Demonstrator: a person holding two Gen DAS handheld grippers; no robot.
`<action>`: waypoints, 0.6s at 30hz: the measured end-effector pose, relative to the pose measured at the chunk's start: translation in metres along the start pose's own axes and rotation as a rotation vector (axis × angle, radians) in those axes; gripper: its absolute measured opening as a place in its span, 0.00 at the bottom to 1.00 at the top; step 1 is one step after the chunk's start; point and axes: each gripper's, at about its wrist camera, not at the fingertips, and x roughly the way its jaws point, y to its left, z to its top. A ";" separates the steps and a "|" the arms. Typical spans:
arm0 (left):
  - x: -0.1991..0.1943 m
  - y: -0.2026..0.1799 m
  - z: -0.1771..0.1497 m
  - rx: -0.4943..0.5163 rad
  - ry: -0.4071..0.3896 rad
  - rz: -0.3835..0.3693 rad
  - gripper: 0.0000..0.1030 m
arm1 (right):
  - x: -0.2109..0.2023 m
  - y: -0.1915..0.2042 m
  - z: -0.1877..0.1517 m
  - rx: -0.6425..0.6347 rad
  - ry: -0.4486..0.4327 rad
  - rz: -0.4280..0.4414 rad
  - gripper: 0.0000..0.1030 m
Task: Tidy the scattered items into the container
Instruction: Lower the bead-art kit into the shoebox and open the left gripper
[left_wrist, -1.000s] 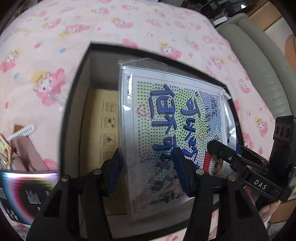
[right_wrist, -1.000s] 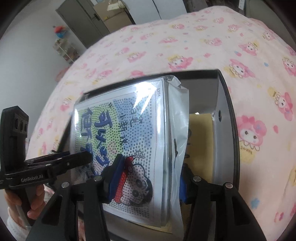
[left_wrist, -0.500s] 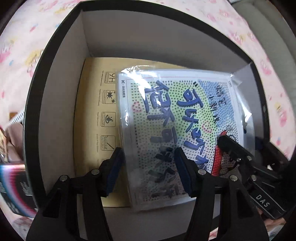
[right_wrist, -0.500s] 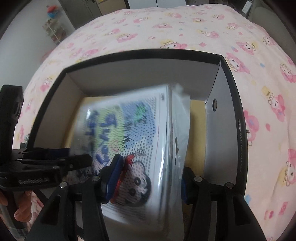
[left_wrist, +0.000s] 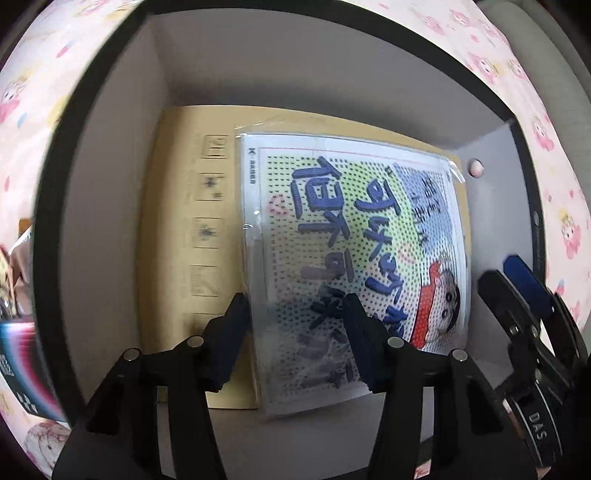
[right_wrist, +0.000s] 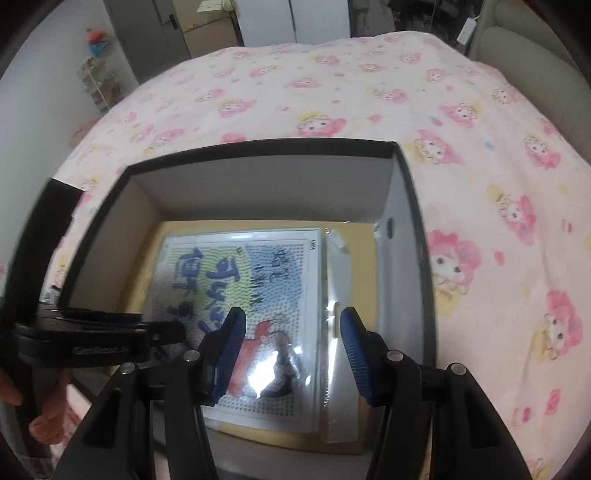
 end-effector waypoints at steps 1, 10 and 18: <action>0.002 -0.004 0.000 0.010 0.015 -0.018 0.51 | -0.004 0.001 -0.001 0.002 -0.003 0.003 0.48; -0.005 0.007 -0.008 -0.037 -0.045 -0.125 0.46 | -0.007 -0.018 0.002 0.074 -0.009 0.108 0.45; -0.026 0.030 -0.010 -0.129 -0.184 -0.076 0.39 | -0.007 -0.002 0.002 0.022 0.022 0.236 0.42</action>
